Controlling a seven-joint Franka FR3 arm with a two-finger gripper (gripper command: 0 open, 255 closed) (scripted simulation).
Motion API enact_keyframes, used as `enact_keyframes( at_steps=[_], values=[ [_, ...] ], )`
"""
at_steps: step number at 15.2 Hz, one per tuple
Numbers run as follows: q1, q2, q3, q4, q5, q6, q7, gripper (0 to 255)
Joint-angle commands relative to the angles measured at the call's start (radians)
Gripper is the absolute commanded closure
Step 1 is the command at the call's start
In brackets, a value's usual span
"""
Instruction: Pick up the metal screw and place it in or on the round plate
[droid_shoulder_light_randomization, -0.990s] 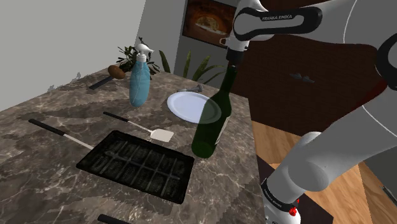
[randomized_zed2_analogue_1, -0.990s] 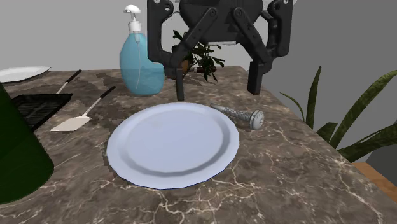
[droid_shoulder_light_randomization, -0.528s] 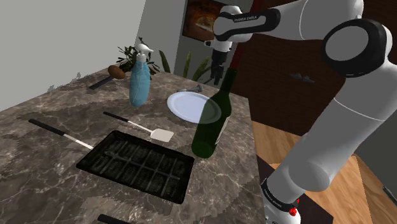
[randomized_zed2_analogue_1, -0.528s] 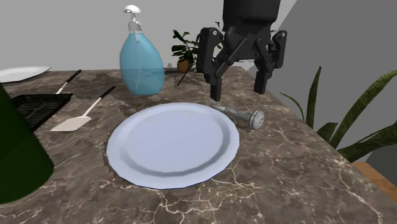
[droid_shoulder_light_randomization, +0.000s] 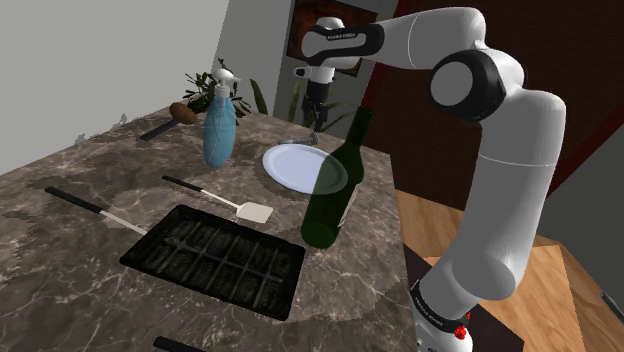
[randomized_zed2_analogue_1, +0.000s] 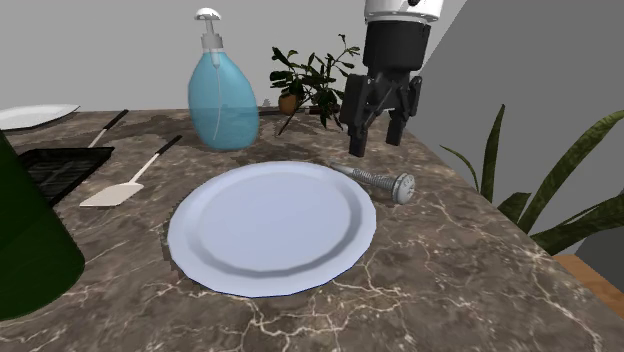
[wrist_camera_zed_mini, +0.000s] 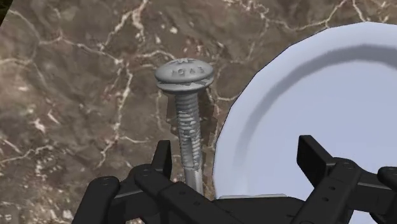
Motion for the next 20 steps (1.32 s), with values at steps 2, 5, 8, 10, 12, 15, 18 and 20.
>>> enact_keyframes(
  at_steps=[2, 5, 8, 10, 12, 15, 18, 20],
  values=[
    [-0.016, 0.137, 0.032, 0.168, 0.027, -0.048, -0.093, 0],
    [-0.014, 0.134, 0.033, 0.125, 0.027, -0.007, -0.094, 0],
    [-0.012, 0.134, 0.034, 0.084, 0.028, 0.034, -0.096, 0],
    [-0.011, 0.135, 0.035, 0.064, 0.029, 0.054, -0.096, 0],
    [-0.011, 0.135, 0.035, 0.064, 0.029, 0.054, -0.096, 0],
    [-0.011, 0.135, 0.035, 0.064, 0.029, 0.054, -0.096, 0],
    [-0.011, 0.135, 0.035, 0.065, 0.029, 0.054, -0.096, 255],
    [-0.011, 0.135, 0.035, 0.065, 0.029, 0.054, -0.096, 255]
  ],
)
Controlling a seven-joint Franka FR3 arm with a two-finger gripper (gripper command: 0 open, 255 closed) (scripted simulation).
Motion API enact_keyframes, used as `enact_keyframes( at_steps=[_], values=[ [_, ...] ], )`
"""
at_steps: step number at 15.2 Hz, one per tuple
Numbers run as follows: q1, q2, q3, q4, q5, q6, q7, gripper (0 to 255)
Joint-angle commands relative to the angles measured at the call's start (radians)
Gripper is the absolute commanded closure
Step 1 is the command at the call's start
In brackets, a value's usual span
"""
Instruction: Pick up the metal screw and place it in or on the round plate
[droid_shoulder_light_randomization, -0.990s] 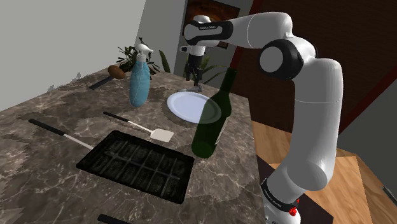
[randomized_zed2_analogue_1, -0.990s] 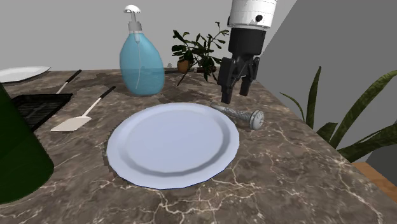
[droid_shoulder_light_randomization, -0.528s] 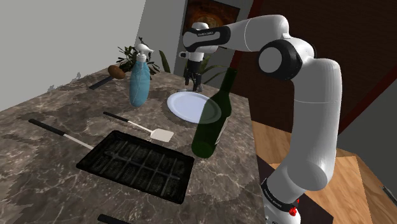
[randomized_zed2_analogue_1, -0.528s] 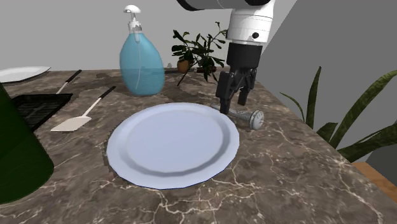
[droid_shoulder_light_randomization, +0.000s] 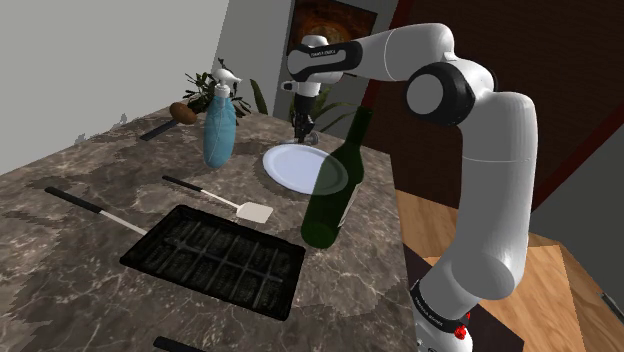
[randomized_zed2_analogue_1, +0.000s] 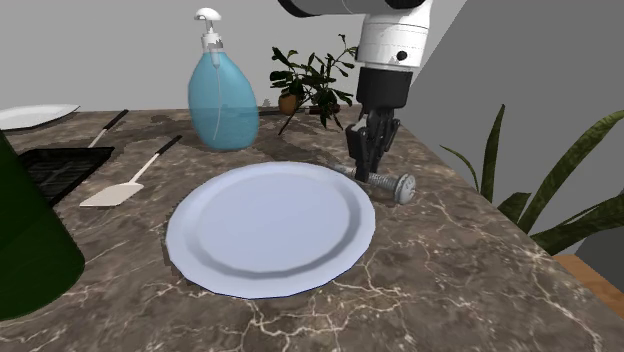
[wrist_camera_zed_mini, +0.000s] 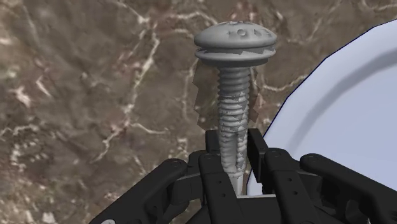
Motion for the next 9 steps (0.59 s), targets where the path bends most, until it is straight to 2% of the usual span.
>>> enact_keyframes(
  at_steps=[1, 9],
  values=[
    [0.0, 0.0, 0.0, -0.001, 0.0, -0.001, 0.0, 255],
    [0.0, -0.006, -0.001, 0.016, -0.002, -0.024, 0.001, 255]
  ],
)
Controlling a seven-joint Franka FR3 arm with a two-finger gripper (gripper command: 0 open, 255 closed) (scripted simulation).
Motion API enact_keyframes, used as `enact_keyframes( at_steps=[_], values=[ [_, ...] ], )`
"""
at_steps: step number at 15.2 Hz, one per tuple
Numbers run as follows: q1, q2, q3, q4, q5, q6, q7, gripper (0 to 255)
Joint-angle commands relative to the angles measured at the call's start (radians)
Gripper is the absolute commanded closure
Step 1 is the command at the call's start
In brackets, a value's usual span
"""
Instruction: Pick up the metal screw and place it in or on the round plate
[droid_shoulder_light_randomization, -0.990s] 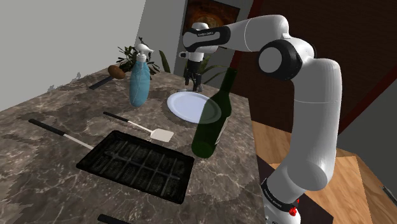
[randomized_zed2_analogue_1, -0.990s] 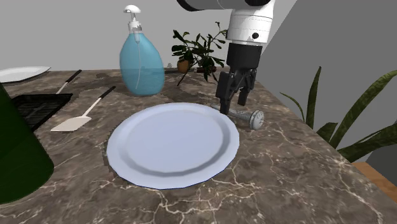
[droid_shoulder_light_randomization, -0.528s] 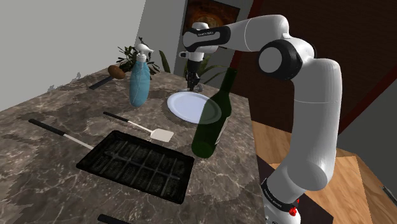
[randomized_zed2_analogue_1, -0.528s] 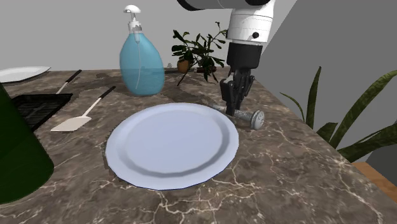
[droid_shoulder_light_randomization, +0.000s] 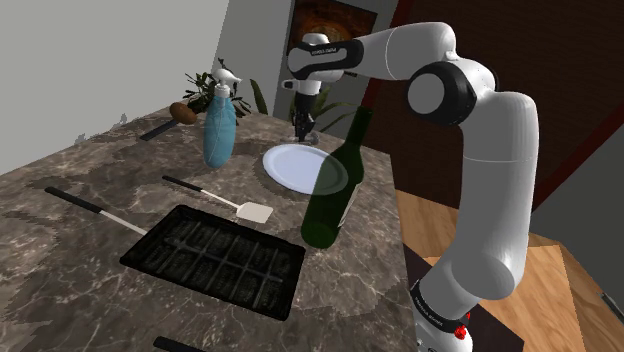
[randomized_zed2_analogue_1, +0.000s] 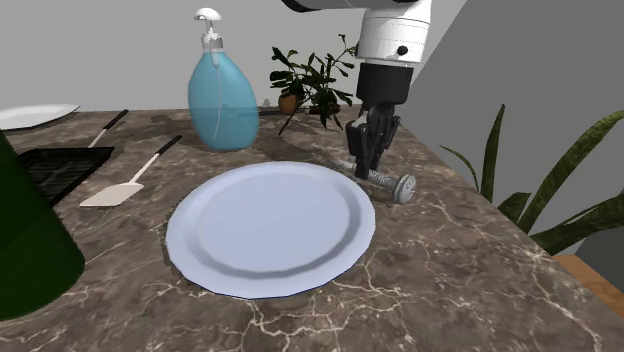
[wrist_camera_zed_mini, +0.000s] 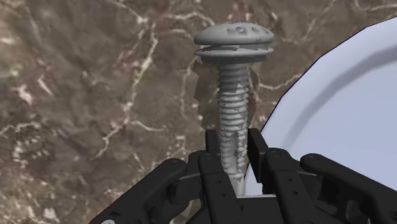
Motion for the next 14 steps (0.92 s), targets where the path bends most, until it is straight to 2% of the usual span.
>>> enact_keyframes(
  at_steps=[1, 14],
  values=[
    [0.0, -0.003, 0.0, 0.02, -0.001, -0.023, 0.002, 255],
    [-0.007, -0.021, -0.004, 0.168, -0.006, -0.188, 0.008, 255]
  ],
)
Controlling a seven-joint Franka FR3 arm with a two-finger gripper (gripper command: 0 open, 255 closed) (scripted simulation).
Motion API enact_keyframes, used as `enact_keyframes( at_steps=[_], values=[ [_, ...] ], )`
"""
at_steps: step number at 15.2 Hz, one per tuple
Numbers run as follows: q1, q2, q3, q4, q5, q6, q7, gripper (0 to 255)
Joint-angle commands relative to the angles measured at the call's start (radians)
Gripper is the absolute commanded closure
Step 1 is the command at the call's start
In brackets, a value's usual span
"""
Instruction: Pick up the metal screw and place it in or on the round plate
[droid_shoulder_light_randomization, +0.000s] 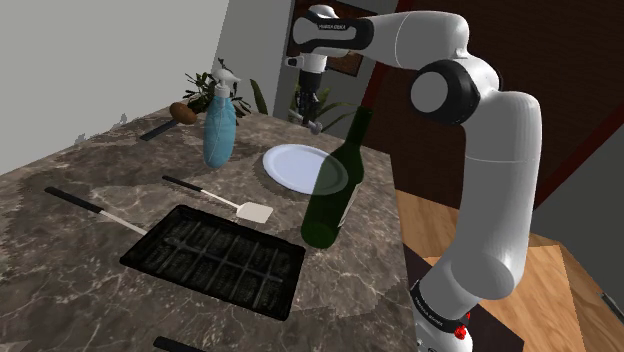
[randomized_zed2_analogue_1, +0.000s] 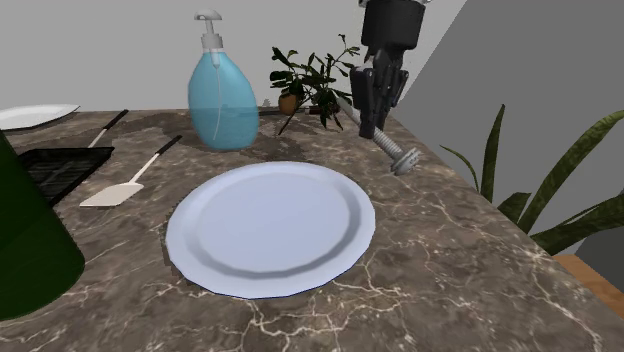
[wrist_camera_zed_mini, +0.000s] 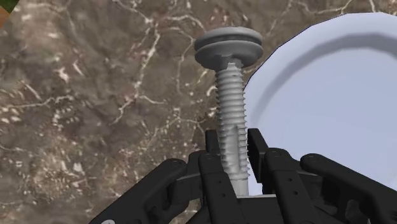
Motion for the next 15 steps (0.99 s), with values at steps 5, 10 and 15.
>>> enact_keyframes(
  at_steps=[5, 10, 15],
  values=[
    [0.056, -0.182, 0.005, -0.245, -0.029, 0.066, 0.048, 255],
    [0.109, -0.374, 0.026, -0.495, -0.058, 0.131, 0.121, 255],
    [0.14, -0.502, 0.052, -0.662, -0.073, 0.172, 0.181, 255]
  ],
)
